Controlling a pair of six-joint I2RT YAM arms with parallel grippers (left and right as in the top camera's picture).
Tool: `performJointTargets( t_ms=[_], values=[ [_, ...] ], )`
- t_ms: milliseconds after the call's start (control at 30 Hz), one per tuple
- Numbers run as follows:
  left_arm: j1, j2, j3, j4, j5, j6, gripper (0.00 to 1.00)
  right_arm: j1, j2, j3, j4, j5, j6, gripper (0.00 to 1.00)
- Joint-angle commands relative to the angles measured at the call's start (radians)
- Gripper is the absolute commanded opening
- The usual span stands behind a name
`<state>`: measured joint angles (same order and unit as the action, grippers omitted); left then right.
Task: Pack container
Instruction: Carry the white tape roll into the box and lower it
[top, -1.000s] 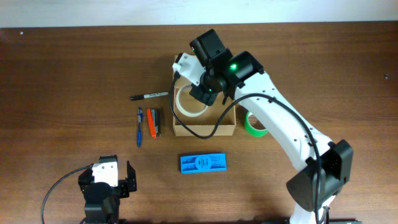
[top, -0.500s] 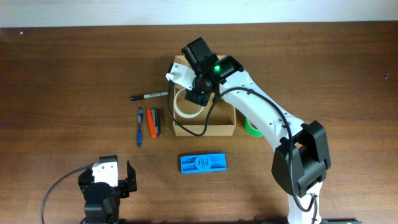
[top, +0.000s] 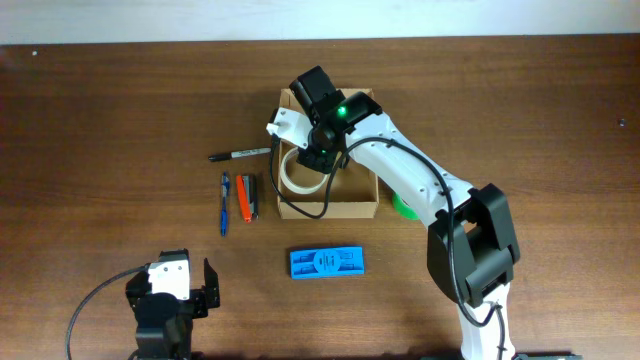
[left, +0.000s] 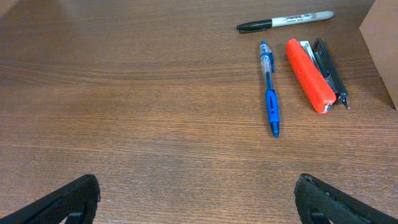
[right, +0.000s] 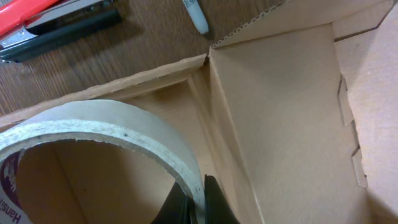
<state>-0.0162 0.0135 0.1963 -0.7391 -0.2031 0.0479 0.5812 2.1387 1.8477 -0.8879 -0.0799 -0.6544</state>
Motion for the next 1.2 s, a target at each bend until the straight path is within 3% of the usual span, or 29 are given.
performJointTargets(
  t_ms=[0, 833, 1167],
  values=[
    [0.006, -0.008, -0.007, 0.002, -0.011, -0.01, 1.0, -0.006, 0.017, -0.004, -0.001, 0.014, 0.0, 0.03],
    [0.006, -0.008, -0.007, 0.002, -0.011, -0.01, 1.0, -0.008, 0.028, -0.016, -0.001, 0.065, 0.008, 0.04],
    [0.006, -0.008, -0.007, 0.002, -0.011, -0.01, 1.0, -0.008, 0.028, -0.137, 0.14, 0.037, 0.008, 0.04]
  ],
)
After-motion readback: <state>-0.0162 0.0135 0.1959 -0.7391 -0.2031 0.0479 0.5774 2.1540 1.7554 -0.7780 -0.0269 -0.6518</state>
